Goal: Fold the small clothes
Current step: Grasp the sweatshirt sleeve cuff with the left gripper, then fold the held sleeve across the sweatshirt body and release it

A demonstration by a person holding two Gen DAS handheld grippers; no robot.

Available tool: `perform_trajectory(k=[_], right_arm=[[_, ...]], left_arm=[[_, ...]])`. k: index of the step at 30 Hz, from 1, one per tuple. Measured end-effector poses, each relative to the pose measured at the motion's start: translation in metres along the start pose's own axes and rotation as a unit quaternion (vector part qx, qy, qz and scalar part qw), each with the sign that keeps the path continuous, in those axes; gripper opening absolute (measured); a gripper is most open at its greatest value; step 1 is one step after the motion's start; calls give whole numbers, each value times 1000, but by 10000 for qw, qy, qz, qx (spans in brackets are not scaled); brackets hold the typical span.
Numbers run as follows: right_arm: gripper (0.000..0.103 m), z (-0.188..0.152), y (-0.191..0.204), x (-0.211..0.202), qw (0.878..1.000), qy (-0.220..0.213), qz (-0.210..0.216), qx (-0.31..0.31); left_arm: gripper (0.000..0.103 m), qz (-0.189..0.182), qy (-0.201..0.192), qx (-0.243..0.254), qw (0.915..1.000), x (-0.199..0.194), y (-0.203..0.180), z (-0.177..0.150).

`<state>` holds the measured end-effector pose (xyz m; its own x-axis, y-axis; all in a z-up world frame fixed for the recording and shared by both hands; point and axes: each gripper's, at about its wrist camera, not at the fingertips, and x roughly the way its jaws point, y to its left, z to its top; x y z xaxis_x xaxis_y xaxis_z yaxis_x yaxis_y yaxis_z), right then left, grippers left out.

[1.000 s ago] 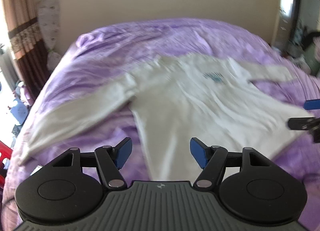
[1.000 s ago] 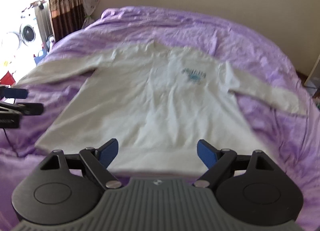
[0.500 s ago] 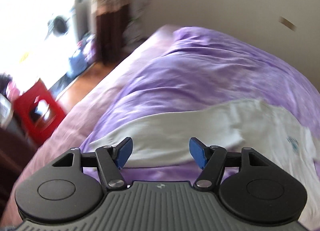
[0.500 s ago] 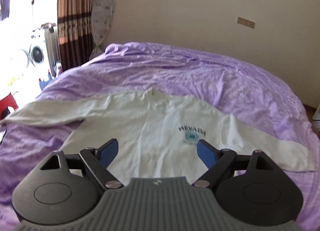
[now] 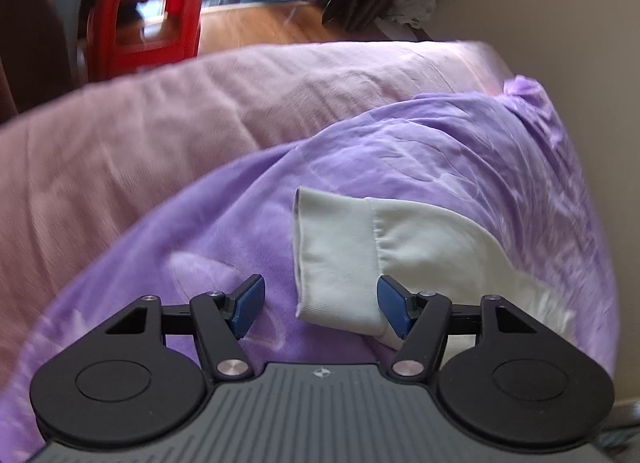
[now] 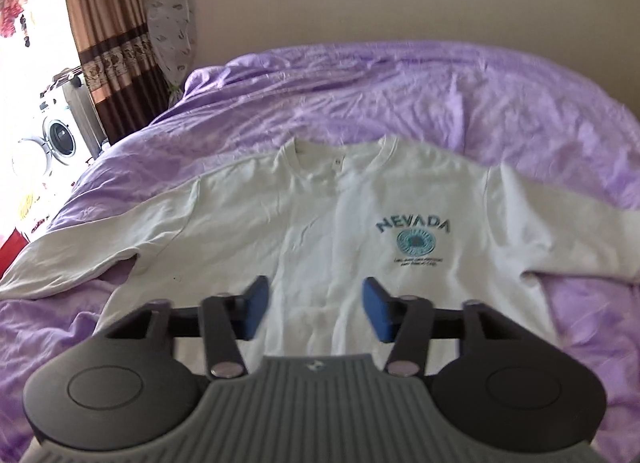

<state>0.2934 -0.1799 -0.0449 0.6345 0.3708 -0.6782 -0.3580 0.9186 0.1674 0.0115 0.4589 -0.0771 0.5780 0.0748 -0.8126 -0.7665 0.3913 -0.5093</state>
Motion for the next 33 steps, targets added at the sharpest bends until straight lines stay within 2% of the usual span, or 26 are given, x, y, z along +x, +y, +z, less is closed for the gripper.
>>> perform_trajectory(k=[2,3,4,7,11,15,17,19,25,29,33], right_arm=[[39,1,3,11,10000,54,-15,-22],[39,1,6,16,10000,73,10,-43],[39,2,8,21,9999,95,52,-66],[39,1,18,31,9996,162,175,-172],[39,1,31,41,9988,184,199,-406],[39,3,34,43,9986,204,204,-453],[39,4,33,38,9986,154,246,-431],[45,6,31,31,9987,72,332,-389],[45,18,25,13,9990,-81,312,-308],[42,24,16,3,9992,-151,295,-208],[41,23,-1,-2,9995,-137,276,9]], left_arm=[[66,-165,23,-146,9998,5,6,-1],[52,-203,-9,-207,9996,5,7,-2],[31,-250,-60,-242,9994,6,6,-2],[5,-340,-344,-221,9986,-5,0,0],[3,-588,-916,153,9939,-31,-31,-2],[2,-636,-1409,990,9830,-62,-91,-17],[2,-656,-1602,1490,9736,-77,-127,-29],[2,-683,-1763,1974,9619,-90,-166,-44],[2,-1236,-1956,3210,9184,-113,-284,-102],[2,-1734,-1781,3834,8895,-99,-349,-148],[2,-2123,-1274,4413,8626,-52,-398,-200]])
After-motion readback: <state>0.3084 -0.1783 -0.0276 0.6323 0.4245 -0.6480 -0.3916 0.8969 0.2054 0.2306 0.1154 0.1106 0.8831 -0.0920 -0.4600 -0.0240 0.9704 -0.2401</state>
